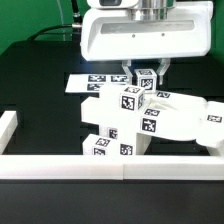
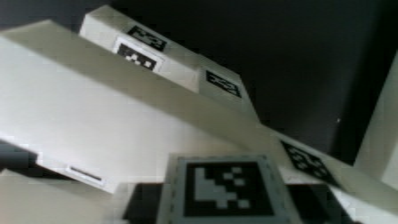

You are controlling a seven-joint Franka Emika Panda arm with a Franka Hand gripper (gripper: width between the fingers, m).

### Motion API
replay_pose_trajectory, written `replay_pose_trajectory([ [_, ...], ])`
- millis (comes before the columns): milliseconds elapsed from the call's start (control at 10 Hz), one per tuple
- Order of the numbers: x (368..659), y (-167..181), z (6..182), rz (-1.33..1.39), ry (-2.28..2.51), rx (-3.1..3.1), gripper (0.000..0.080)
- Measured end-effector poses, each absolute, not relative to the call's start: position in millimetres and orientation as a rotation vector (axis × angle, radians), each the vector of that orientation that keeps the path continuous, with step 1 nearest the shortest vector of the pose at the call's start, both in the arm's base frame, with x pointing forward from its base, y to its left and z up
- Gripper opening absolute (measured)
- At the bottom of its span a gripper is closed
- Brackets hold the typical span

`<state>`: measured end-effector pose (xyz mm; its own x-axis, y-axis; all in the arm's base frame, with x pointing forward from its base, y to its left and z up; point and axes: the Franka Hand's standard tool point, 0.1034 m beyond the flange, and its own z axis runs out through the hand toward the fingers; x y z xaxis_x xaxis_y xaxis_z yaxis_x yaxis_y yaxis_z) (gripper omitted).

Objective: Assemble chair

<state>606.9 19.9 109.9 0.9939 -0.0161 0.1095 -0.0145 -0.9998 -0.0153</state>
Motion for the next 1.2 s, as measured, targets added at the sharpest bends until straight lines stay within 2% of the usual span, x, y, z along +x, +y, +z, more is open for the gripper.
replay_pose_trajectory([
  [1200,607.0,23.8,109.9,-0.141,1.238,-2.807,0.0271],
])
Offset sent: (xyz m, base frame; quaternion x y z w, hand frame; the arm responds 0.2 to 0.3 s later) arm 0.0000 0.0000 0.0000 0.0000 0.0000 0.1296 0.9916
